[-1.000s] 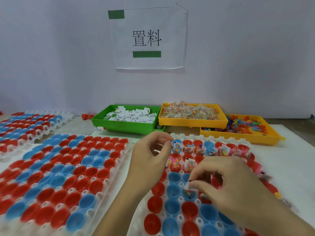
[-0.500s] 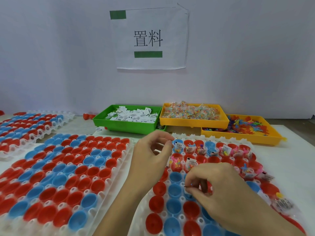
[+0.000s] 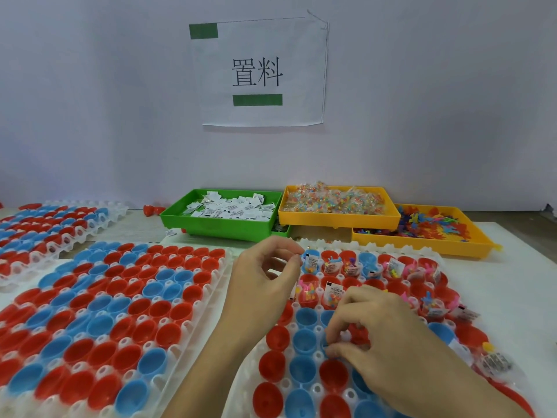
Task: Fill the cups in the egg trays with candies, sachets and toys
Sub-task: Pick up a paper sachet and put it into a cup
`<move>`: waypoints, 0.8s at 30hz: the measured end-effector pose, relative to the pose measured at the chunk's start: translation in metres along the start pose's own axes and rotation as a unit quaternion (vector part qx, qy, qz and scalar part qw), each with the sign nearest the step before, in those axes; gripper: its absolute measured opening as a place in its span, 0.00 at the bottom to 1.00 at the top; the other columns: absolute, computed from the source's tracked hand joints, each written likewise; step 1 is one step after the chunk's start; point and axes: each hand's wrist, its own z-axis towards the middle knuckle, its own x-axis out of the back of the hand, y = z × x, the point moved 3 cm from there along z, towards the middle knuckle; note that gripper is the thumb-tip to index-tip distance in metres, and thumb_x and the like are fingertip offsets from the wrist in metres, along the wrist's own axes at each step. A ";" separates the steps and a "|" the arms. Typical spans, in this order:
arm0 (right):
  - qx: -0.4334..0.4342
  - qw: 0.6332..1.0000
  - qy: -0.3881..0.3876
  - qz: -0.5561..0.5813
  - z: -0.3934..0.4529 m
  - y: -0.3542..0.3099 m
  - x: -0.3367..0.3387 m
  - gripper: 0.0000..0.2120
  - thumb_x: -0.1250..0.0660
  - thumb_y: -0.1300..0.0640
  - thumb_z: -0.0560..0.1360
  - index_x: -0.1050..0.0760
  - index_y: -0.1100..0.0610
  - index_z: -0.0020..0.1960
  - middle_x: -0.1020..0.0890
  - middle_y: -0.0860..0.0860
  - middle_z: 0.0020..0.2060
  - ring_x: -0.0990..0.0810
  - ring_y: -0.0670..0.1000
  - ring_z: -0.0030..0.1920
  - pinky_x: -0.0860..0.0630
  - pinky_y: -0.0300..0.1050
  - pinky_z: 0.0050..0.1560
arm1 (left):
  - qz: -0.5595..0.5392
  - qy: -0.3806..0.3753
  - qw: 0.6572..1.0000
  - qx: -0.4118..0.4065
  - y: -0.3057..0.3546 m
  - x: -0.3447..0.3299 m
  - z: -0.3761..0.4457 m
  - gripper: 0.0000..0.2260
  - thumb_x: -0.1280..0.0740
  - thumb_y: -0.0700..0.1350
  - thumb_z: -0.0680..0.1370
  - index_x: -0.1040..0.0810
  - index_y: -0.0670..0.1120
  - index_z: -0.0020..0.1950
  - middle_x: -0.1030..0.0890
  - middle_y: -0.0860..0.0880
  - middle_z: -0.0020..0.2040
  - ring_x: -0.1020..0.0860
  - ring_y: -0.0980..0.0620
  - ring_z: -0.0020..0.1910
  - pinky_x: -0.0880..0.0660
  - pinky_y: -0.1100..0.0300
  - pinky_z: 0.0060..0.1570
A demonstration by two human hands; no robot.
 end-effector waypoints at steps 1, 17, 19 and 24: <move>-0.003 1.000 -0.001 0.003 0.000 0.001 0.000 0.05 0.24 0.46 0.71 0.20 0.42 0.42 0.27 0.31 0.49 0.30 0.34 0.53 0.29 0.36 0.51 | 0.000 -0.001 1.000 -0.001 0.000 0.000 0.000 0.08 0.31 0.38 0.77 0.18 0.51 0.44 0.17 0.53 0.39 0.19 0.53 0.39 0.20 0.60 0.39; -0.053 0.962 0.227 0.144 -0.010 0.058 0.085 0.02 0.28 0.48 0.73 0.17 0.41 0.43 0.17 0.38 0.42 0.20 0.42 0.44 0.26 0.35 0.38 | 0.052 -0.277 0.959 -0.031 0.005 -0.011 -0.010 0.08 0.20 0.52 0.67 0.14 0.58 0.44 0.17 0.58 0.44 0.20 0.57 0.47 0.29 0.67 0.49; -0.089 0.946 0.279 0.142 -0.013 0.089 0.096 0.04 0.28 0.53 0.75 0.17 0.43 0.43 0.16 0.36 0.41 0.19 0.41 0.44 0.28 0.34 0.40 | 0.063 -0.300 0.952 -0.024 0.002 -0.015 -0.011 0.09 0.20 0.53 0.64 0.14 0.58 0.43 0.18 0.58 0.44 0.21 0.56 0.48 0.28 0.63 0.52; -0.161 0.907 0.337 0.195 -0.019 0.138 0.102 0.06 0.29 0.56 0.76 0.16 0.47 0.44 0.15 0.38 0.40 0.19 0.40 0.42 0.26 0.28 0.39 | 0.112 -0.289 0.949 -0.060 -0.003 -0.023 -0.011 0.05 0.23 0.55 0.65 0.14 0.61 0.40 0.19 0.60 0.42 0.22 0.56 0.47 0.27 0.65 0.47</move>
